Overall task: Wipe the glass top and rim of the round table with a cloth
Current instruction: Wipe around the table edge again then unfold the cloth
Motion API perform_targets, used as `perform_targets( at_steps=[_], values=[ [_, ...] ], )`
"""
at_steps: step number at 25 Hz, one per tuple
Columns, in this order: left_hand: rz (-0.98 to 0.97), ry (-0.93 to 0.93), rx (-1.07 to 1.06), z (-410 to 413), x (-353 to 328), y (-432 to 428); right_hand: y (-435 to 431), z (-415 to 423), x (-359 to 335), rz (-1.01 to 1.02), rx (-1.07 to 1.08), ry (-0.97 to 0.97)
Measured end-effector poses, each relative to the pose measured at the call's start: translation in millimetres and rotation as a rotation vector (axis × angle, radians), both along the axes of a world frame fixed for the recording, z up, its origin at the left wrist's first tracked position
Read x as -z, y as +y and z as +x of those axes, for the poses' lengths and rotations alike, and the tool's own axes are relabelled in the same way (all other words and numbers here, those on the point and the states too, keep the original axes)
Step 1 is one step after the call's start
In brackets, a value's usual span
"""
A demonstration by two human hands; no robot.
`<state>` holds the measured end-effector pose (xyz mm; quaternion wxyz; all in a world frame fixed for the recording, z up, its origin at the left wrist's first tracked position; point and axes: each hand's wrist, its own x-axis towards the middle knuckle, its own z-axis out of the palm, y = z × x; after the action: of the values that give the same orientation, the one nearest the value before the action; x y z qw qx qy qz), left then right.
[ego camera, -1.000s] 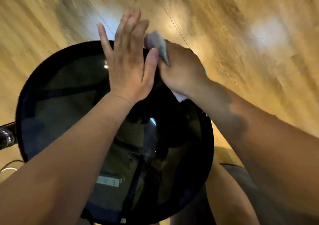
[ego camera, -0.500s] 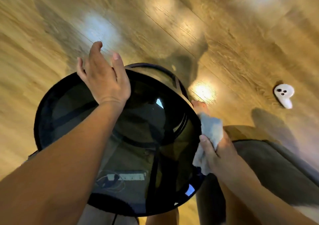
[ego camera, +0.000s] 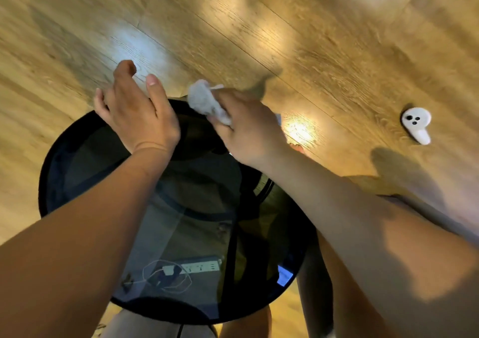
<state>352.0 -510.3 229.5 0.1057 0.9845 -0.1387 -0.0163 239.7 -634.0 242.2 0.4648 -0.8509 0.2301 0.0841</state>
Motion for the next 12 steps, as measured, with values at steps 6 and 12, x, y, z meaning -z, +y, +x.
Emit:
perform_targets(
  at_steps=[6,12],
  values=[
    [0.014,0.027,0.018,-1,-2,0,52,-228,-37,0.204,0.47,0.411],
    [0.17,0.087,0.9,-37,-33,-3,41,-190,-9,0.031,0.438,0.215]
  ],
)
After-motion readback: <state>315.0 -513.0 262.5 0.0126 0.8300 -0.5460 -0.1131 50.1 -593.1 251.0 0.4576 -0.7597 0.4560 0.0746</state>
